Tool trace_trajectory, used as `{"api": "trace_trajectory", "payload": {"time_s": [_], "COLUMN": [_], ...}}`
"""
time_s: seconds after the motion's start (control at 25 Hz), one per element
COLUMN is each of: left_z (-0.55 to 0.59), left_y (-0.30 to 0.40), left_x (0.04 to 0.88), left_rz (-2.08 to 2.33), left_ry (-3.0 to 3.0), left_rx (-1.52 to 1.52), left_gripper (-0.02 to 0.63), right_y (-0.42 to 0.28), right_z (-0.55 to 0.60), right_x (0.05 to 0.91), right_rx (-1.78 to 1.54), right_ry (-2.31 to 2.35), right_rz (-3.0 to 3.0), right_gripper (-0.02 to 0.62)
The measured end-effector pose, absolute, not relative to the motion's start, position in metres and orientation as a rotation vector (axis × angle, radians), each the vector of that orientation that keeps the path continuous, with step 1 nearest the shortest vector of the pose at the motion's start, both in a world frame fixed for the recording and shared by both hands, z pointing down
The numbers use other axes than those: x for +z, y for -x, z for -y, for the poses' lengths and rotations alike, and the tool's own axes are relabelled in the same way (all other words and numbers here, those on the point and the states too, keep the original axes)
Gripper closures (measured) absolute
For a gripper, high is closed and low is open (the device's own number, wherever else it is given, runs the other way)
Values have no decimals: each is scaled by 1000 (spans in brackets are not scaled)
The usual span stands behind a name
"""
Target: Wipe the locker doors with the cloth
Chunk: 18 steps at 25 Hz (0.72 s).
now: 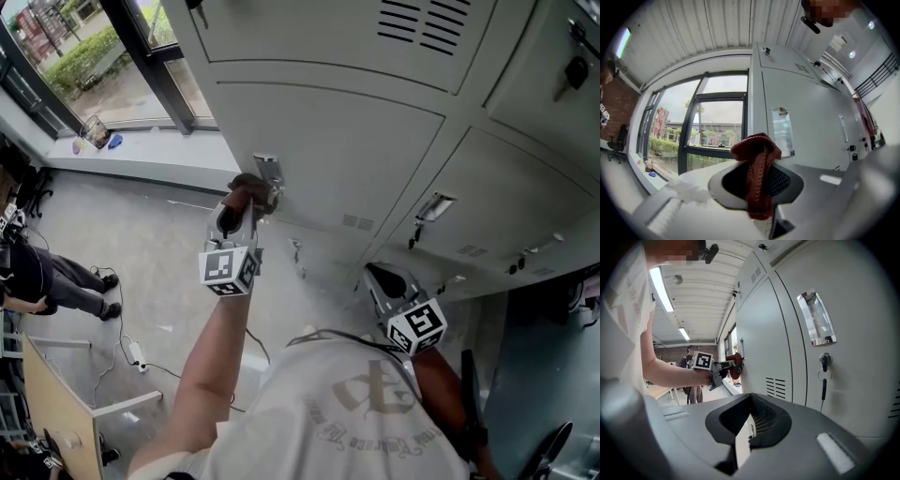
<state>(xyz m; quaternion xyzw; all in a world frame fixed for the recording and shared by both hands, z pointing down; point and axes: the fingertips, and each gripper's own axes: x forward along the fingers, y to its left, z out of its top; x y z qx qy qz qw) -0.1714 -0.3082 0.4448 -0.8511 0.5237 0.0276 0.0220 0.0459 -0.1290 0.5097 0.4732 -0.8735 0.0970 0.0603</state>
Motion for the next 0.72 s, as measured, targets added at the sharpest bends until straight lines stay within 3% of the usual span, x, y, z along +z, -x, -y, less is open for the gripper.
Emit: {"api": "trace_trajectory", "payload": {"time_s": [0.72], "left_z": [282], "left_y": [119], "left_x": [392], "left_rz": [-1476], "left_ry": [2404], "left_rx": [-51], "left_gripper": [528], "right_y": [-61], "right_z": [126], "right_x": [518], "right_rx": [332], "right_ry": [-1451], "right_rz": [2642], "right_gripper": [588]}}
